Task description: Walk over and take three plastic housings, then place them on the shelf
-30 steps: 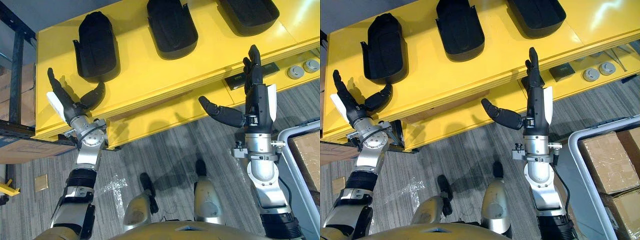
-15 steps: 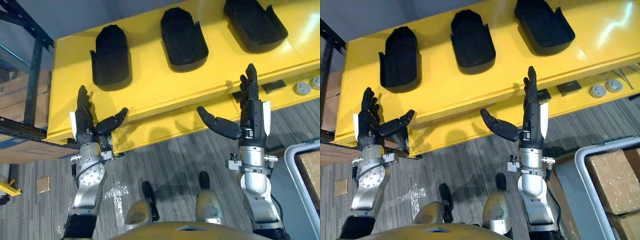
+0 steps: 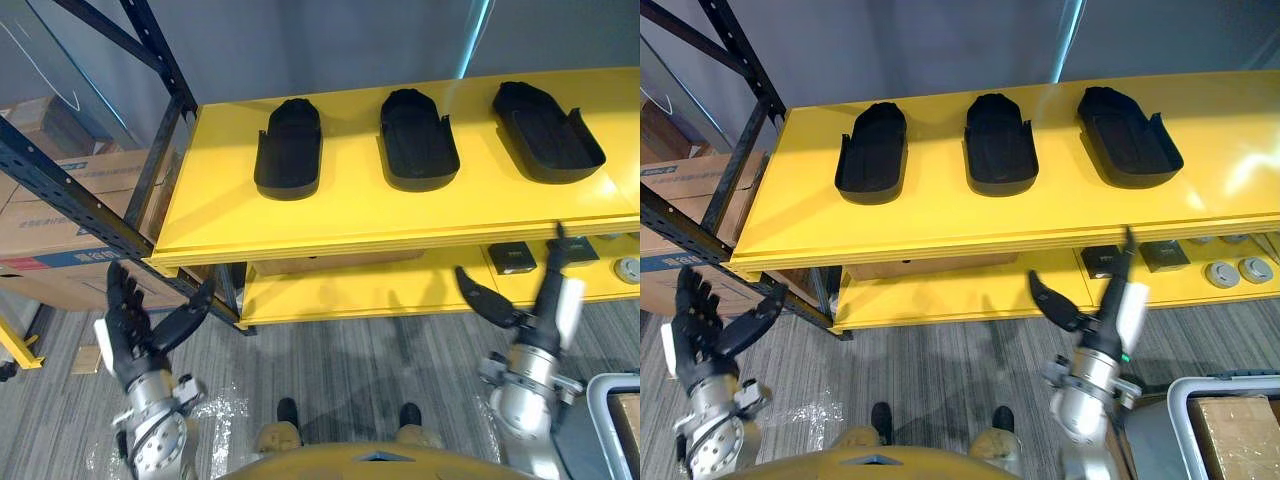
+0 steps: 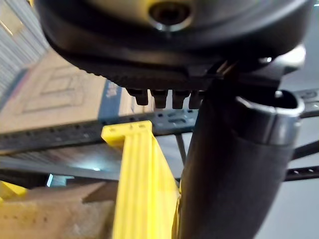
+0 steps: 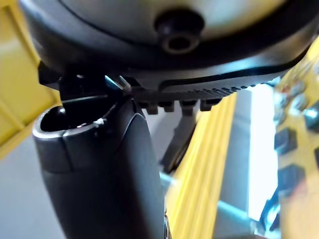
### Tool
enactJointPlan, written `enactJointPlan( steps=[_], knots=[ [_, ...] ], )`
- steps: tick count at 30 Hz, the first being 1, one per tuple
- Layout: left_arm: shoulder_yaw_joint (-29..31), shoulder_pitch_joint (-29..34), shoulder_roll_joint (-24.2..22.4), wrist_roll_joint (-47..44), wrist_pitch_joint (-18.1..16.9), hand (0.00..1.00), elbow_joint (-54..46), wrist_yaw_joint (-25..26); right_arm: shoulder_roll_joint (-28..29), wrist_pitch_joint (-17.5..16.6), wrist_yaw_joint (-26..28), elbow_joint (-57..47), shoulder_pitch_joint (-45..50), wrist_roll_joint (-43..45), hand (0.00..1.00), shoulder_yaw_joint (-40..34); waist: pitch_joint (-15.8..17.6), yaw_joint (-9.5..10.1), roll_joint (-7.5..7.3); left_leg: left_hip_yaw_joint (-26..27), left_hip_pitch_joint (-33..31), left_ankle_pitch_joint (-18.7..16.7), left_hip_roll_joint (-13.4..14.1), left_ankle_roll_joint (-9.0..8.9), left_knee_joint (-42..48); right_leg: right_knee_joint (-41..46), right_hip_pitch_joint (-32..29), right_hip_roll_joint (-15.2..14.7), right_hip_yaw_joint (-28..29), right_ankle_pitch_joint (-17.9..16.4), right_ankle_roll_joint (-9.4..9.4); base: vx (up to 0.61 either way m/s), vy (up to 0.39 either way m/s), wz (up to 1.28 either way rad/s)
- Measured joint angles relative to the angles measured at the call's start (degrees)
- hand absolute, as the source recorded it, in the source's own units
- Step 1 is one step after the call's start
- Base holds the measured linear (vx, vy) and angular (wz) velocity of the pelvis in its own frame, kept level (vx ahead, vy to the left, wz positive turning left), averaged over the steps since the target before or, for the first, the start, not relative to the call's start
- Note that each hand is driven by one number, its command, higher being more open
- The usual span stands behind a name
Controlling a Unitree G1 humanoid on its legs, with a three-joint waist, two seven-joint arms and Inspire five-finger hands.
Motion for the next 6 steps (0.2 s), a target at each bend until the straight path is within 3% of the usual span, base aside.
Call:
enactJointPlan(
  steps=[2, 3, 6],
  knots=[
    [4.21, 0.44, 0.07, -1.11, 1.28, 1.00, 7.63, -0.64, -2.35, 0.29, -0.02, 4.27, 1.23, 0.37, 1.00, -7.08, -1.69, -0.31, -0.77, 0.14, 0.60, 0.35, 0.05, -0.08, -1.02, -0.05, 0.07, 0.13, -0.03, 0.01, 0.00, 0.01, -0.003, -0.02],
    [5.12, 0.37, 0.08, -2.43, 1.71, 1.00, 9.77, -1.03, -2.96, 0.50, -0.03, 5.59, 1.46, 0.71, 1.00, -8.20, -2.25, -0.32, -0.57, 0.19, 0.83, 0.38, 0.07, -0.14, -1.28, -0.06, 0.22, 0.18, -0.01, -0.03, -0.06, 0.02, -0.007, -0.03],
    [7.43, -1.37, 1.15, -9.04, 3.85, 1.00, 22.61, -3.52, -4.41, 1.68, 0.26, 14.49, 1.15, 3.48, 1.00, -11.20, -3.98, -0.83, -2.19, -0.04, 1.03, 0.43, 0.13, -0.18, -1.48, 0.38, 0.44, 0.20, -0.41, -0.79, -0.34, 0.00, -0.004, 0.04]
  ],
)
